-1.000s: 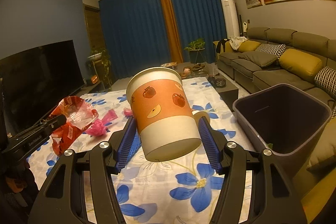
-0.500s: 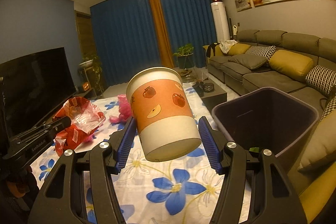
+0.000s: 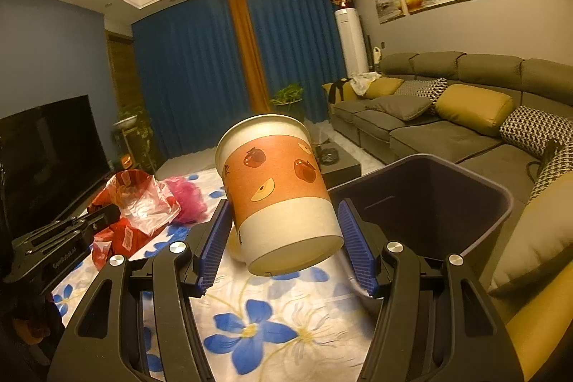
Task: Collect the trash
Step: 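Carry the snack bag and orange cup over the grey bin with both tools, then open both tools to drop the snack bag and orange cup into the bin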
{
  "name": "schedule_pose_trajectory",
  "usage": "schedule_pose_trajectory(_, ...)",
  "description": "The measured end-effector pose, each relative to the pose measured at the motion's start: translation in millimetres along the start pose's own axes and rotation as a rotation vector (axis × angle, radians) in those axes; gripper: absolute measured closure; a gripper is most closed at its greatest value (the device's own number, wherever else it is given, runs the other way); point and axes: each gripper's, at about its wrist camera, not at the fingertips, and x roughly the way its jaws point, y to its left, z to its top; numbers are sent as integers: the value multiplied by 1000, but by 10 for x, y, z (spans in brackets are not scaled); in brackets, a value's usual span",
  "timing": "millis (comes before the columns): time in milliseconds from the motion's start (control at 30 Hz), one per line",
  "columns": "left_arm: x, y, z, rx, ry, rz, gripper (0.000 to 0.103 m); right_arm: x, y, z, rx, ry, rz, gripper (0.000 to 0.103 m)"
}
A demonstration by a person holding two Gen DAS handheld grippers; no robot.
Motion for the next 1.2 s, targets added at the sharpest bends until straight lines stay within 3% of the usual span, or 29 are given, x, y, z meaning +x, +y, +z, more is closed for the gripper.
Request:
schedule_pose_trajectory(633,390,-788,191,85,-19,-122,100,55,-693,146,72,-47,-120,43)
schedule_pose_trajectory(1200,825,-1381,266,128,-5,-273,100,15,-952,228,108,-82,-178,43)
